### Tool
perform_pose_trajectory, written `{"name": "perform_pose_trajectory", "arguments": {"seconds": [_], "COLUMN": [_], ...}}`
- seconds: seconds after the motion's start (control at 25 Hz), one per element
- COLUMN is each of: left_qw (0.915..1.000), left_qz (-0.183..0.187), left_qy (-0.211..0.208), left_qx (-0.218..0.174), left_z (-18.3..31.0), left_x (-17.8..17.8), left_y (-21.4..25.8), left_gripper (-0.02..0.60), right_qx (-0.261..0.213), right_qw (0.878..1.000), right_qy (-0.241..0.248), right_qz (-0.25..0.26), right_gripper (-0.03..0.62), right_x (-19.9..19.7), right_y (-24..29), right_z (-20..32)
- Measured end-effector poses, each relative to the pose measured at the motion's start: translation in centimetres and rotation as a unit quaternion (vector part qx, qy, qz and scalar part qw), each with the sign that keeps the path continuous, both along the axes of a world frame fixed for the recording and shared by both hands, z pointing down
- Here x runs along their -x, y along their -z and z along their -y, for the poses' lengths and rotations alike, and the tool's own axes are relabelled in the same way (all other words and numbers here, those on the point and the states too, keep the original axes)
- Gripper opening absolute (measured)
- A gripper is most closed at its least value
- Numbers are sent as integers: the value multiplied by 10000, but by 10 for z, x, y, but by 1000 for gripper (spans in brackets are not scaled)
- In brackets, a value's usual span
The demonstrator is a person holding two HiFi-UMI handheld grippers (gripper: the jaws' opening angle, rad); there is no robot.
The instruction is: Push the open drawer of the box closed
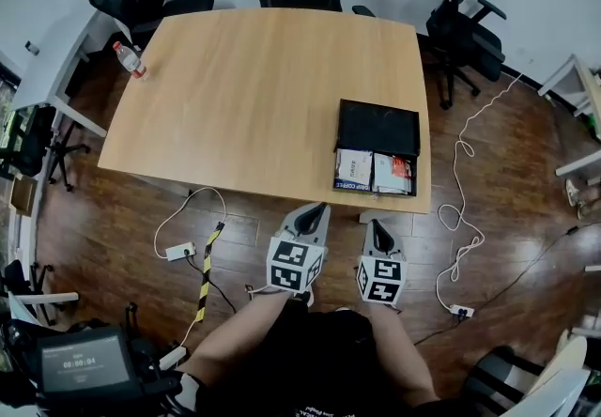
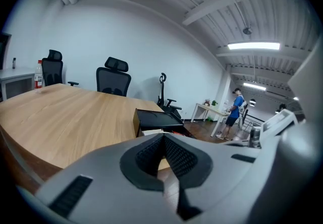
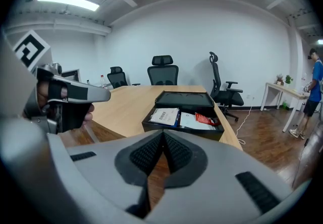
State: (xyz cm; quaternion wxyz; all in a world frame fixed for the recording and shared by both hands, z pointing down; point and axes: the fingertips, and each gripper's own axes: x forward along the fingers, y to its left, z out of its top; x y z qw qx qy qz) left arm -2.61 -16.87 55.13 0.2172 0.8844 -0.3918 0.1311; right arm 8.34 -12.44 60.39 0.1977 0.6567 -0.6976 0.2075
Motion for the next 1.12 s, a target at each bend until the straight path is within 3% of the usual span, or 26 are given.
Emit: {"name": "perform_pose_trajectory", "arguments": {"seconds": [0.64,1.12], "left_qw": [9998,9984], "left_qz": [71,227], "left_qy": [73,477], "left_qx": [169,184], "left_z": [21,29], "left_x": [12,37], "left_y": [-18,-19], "left_gripper": [0,0], "right_qx": [620,1112], "right_qw": [9977,9935], "right_qy": [-168,-229], "right_qz": [-208,-91], "right_gripper": [8,84], "right_x": [-19,-36], "right_y": [-46,-84], "right_z": [20,43]}}
